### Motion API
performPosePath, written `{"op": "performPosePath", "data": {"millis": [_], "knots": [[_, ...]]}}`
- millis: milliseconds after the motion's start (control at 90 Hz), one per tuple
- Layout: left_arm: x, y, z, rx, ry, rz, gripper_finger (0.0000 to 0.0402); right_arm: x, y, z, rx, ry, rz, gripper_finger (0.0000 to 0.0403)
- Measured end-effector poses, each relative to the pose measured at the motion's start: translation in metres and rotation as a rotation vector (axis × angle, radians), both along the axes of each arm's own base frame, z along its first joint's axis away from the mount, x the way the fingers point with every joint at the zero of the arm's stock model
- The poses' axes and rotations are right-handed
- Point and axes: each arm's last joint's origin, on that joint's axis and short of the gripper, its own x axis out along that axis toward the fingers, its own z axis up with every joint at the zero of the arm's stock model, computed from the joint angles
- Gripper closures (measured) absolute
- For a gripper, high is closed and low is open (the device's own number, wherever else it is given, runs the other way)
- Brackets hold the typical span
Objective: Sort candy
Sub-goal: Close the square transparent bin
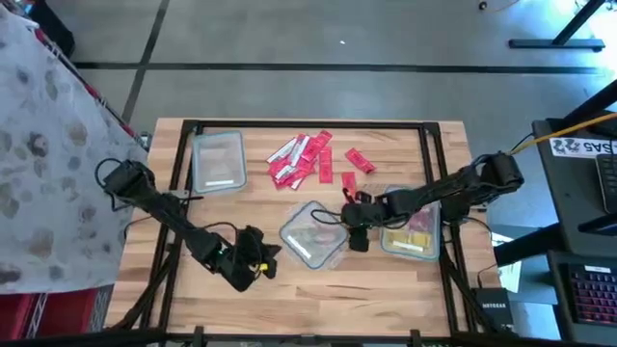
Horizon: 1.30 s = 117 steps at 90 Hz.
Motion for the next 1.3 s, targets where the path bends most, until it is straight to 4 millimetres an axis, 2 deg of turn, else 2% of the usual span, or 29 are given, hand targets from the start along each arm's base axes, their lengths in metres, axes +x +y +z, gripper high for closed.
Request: {"op": "performPosePath", "data": {"millis": [167, 344, 467, 644, 789, 889, 1100, 1300], "knots": [[-0.003, -0.009, 0.006, 0.01, -0.041, -0.048, 0.0402, -0.001, -0.002, 0.003, -0.04, -0.008, -0.019, 0.0265], [-0.007, -0.009, 0.004, 0.033, -0.038, -0.004, 0.0402, -0.005, -0.001, 0.001, -0.028, 0.034, -0.015, 0.0265], [-0.008, 0.002, -0.001, 0.111, -0.004, 0.074, 0.0402, -0.01, 0.006, -0.006, -0.021, 0.053, 0.027, 0.0265], [-0.008, 0.025, -0.007, 0.213, 0.06, 0.204, 0.0402, -0.015, 0.014, -0.019, 0.015, -0.067, 0.027, 0.0265], [-0.002, 0.039, -0.007, 0.256, 0.097, 0.235, 0.0402, -0.012, 0.015, -0.019, 0.04, -0.127, 0.005, 0.0265], [0.006, 0.042, -0.005, 0.231, 0.108, 0.186, 0.0402, -0.01, 0.015, -0.017, 0.044, -0.157, 0.01, 0.0265], [0.02, 0.033, 0.002, 0.133, 0.095, -0.045, 0.0402, -0.013, 0.014, -0.02, 0.007, -0.133, 0.021, 0.0265], [0.011, 0.028, 0.017, 0.121, 0.055, -0.059, 0.0402, -0.011, 0.014, -0.017, -0.002, -0.157, -0.014, 0.0265]]}}
